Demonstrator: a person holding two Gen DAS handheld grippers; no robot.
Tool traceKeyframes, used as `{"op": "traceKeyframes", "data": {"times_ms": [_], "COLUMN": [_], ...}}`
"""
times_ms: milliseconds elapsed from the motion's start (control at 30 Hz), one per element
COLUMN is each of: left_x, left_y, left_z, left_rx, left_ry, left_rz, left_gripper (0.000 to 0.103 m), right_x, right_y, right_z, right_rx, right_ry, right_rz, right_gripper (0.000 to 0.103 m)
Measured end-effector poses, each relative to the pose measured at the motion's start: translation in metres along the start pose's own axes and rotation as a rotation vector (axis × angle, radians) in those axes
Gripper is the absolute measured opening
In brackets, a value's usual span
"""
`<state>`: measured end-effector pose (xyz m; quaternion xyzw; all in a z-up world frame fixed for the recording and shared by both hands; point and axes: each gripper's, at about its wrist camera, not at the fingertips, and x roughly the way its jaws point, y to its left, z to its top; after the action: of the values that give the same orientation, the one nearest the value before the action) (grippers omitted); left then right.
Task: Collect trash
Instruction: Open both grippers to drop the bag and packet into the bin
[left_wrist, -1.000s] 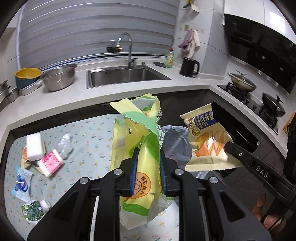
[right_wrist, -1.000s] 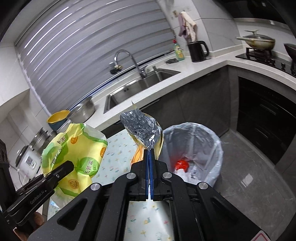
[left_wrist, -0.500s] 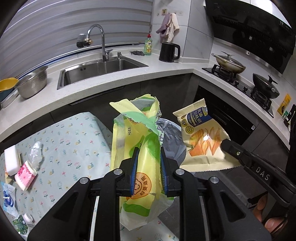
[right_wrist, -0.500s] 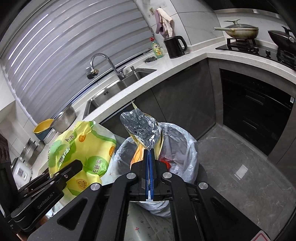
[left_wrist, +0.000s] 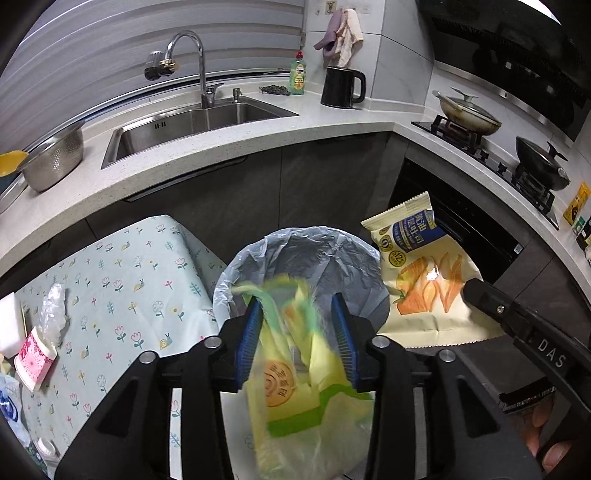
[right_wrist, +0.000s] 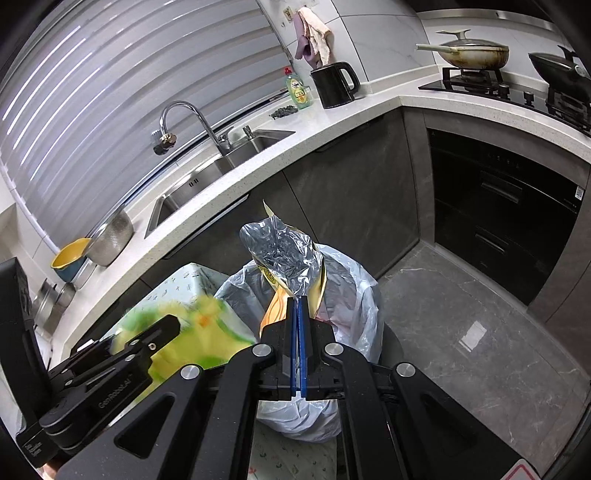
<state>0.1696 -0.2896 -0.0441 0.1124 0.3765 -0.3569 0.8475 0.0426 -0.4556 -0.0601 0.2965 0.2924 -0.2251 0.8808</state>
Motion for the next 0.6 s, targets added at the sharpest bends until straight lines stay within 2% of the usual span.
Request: {"op": "traceKeyframes", "data": {"times_ms": [67, 167, 300, 367, 533, 600], "left_x": [-0.002, -0.006, -0.010, -0.013, -0.018, -0.019], "left_y": [0.005, 0.012, 0.022, 0.027, 0.040, 0.045], "left_z": [0.001, 0.002, 0.005, 0.006, 0.003, 0.001], "left_rx": [-0.013, -0.023, -0.047, -0.058, -0.080, -0.089], "left_ry": [-0.011, -0.027, -0.044, -0.052, -0.060, -0.058], "left_rz": [0.004, 0.016, 0.025, 0.030, 0.046, 0.050], "left_gripper": [0.049, 0.057, 0.062, 0.063, 0.067, 0.068], "right_x": [0.005, 0.013, 0.023, 0.027, 0.031, 0.032], "right_y": [0.002, 0.007, 0.015, 0.020, 0.032, 0.035], "right_z": [0.000, -0.001, -0.001, -0.002, -0.005, -0.005], "right_rx": [-0.005, -0.006, -0.019, -0.027, -0.053, -0.055], "right_ry": [0.006, 0.017, 0.033, 0.042, 0.042, 0.039], "right_rz": [-0.002, 0.004, 0.010, 0.016, 0.017, 0.017], "right_gripper": [0.002, 0.002, 0.003, 0.009, 0.012, 0.021]}}
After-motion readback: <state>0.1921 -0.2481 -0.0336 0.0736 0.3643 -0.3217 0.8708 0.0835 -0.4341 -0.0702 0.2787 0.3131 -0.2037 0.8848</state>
